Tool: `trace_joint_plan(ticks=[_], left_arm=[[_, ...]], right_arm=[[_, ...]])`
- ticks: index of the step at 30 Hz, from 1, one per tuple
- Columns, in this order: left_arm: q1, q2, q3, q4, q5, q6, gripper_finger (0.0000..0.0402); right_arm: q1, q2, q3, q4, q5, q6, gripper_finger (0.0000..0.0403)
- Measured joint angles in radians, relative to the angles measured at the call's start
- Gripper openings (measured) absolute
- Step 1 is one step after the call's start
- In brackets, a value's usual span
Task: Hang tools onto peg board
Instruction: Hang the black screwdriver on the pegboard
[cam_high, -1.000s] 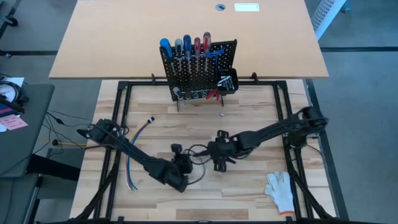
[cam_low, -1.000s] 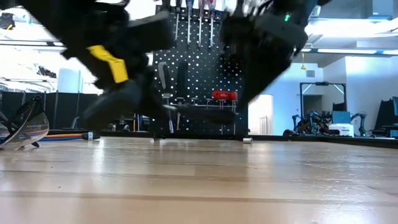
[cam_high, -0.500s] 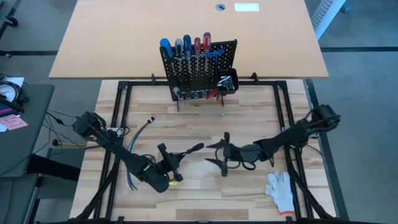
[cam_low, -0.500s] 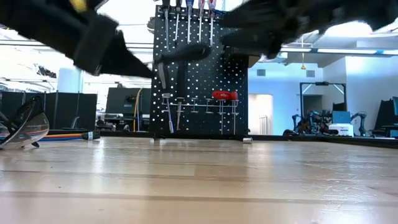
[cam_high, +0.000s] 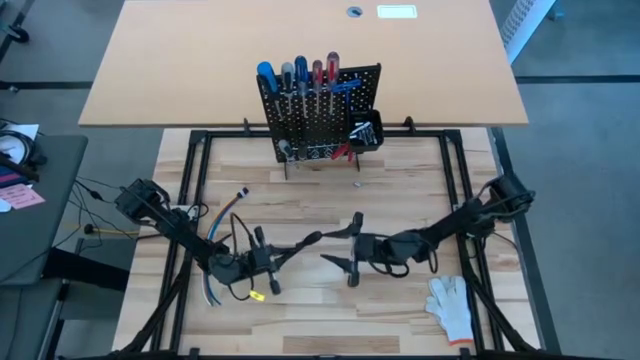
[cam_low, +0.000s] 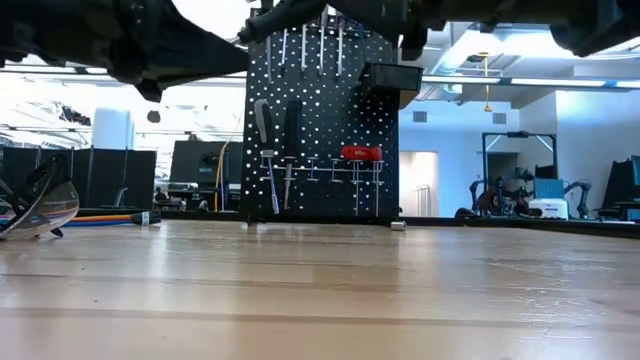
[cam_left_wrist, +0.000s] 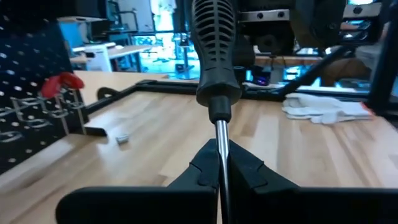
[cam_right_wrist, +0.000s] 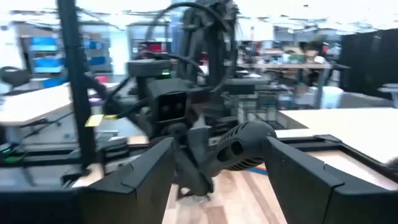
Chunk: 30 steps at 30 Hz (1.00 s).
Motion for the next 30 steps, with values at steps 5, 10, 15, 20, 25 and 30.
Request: trace_joint_plan(ticks=[5, 10, 15, 20, 25, 30], left_arm=[[-0.002, 0.001, 0.02, 0.001, -0.024, 0.039, 0.0], [-0.004, 0.0, 0.029, 0.004, 0.026, 0.058, 0.0], [-0.004, 0.0, 0.027, 0.002, 0.029, 0.064, 0.0], [-0.005, 0.0, 0.027, 0.002, 0.034, 0.062, 0.0], [0.005, 0.0, 0.035, 0.009, 0.064, 0.061, 0.0], [0.006, 0.0, 0.053, -0.012, 0.074, 0.069, 0.0001]], right_arm=[[-0.024, -0.002, 0.016, -0.023, 0.026, 0.049, 0.0249], [-0.034, 0.003, 0.016, -0.064, -0.004, 0.077, 0.0249], [-0.045, -0.003, 0.015, -0.08, -0.024, 0.08, 0.0249], [-0.046, -0.018, 0.036, -0.091, -0.085, 0.068, 0.0249], [-0.058, 0.001, 0.118, -0.169, -0.16, 0.067, 0.0249], [-0.07, 0.001, 0.189, -0.276, -0.16, 0.058, 0.0241]])
